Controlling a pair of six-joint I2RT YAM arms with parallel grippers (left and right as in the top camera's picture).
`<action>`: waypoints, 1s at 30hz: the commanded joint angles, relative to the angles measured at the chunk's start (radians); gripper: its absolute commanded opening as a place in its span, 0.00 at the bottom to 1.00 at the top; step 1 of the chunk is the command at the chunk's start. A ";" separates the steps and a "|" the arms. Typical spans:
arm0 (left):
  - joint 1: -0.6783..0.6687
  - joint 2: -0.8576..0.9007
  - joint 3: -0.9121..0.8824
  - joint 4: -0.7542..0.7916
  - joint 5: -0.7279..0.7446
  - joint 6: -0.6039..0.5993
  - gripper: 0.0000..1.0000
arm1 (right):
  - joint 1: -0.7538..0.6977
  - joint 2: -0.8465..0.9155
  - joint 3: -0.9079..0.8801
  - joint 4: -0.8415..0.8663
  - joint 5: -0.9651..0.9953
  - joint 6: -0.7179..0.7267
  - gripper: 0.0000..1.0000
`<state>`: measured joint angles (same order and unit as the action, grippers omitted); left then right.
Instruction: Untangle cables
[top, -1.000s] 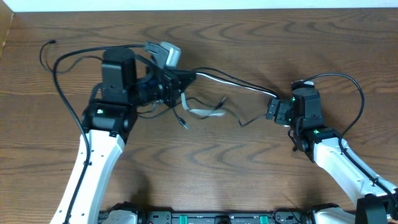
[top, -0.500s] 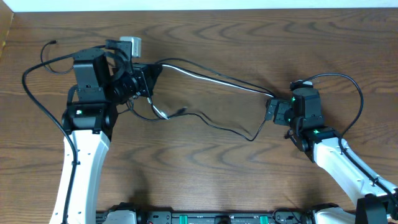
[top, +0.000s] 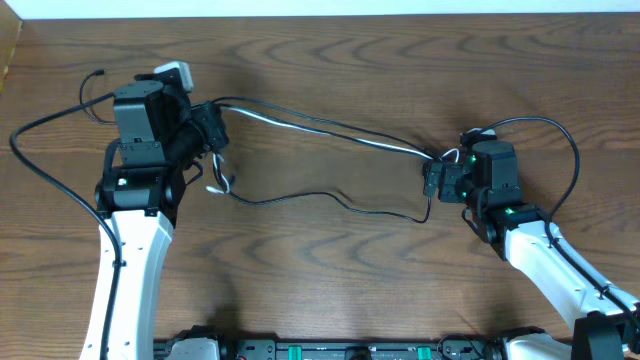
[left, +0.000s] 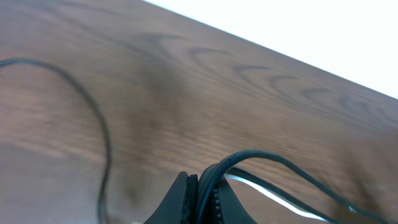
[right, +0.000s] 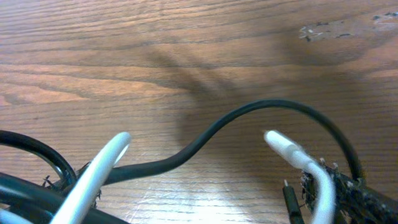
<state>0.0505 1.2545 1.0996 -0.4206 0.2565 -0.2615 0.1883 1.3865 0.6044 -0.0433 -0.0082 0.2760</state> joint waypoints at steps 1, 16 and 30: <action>0.038 -0.032 0.006 -0.001 -0.327 -0.079 0.08 | -0.032 0.006 -0.003 -0.020 0.129 -0.004 0.99; 0.056 -0.032 0.006 -0.050 -0.565 -0.222 0.08 | -0.031 0.006 -0.002 -0.013 0.103 -0.005 0.99; 0.146 -0.032 0.006 -0.076 -0.576 -0.298 0.08 | -0.032 0.006 -0.003 -0.018 0.048 -0.110 0.99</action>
<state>0.1955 1.2373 1.0992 -0.4934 -0.2771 -0.5426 0.1623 1.3872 0.6056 -0.0658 0.0380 0.2031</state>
